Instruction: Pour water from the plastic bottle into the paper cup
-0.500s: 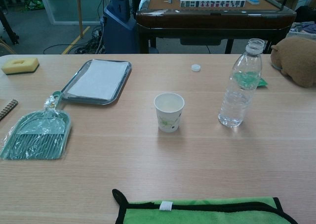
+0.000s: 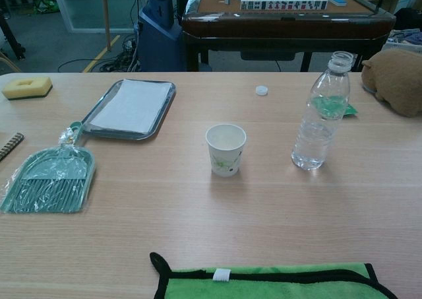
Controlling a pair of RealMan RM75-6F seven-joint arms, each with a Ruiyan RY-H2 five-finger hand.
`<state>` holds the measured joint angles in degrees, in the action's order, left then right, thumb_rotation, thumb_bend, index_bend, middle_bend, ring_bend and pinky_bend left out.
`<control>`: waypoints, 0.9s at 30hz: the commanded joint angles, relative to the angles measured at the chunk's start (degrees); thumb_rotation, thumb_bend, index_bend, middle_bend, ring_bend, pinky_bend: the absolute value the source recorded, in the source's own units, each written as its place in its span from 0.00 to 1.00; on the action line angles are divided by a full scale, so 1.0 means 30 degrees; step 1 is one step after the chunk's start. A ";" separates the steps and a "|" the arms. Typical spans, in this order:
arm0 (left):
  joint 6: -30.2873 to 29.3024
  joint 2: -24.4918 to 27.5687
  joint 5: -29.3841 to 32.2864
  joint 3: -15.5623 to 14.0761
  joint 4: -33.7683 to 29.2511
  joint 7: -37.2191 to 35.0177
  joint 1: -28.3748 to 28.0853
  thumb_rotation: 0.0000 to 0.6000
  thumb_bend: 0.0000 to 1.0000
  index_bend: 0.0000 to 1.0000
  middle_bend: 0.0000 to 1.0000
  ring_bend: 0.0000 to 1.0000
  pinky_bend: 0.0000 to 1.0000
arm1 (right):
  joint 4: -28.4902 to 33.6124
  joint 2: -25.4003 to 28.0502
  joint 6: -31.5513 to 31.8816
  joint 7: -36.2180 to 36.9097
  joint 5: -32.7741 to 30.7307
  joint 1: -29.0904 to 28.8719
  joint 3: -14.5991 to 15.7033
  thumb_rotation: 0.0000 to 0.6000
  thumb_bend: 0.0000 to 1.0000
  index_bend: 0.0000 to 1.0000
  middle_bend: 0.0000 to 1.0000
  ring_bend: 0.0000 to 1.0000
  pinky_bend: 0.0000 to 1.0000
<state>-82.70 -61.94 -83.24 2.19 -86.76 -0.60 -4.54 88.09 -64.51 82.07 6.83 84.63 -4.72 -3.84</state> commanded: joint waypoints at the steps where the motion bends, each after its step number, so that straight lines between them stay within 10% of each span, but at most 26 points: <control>1: 0.0062 -0.0044 0.0018 0.0006 0.0065 -0.0041 -0.0028 1.00 0.15 0.00 0.00 0.04 0.35 | -0.0513 -0.0430 -0.0651 0.0792 -0.0146 -0.0438 -0.0169 1.00 0.00 0.00 0.10 0.07 0.33; 27: -0.0033 0.0136 -0.0195 -0.0053 -0.0017 -0.0742 -0.0001 1.00 0.15 0.00 0.00 0.04 0.35 | -0.2995 -0.4518 -0.5212 0.2661 -0.1020 -0.5019 -0.1848 1.00 0.00 0.03 0.12 0.07 0.33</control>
<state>-82.81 -61.53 -83.83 2.02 -86.80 -2.80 -4.54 79.67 -77.40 67.03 14.08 81.42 -19.23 -9.16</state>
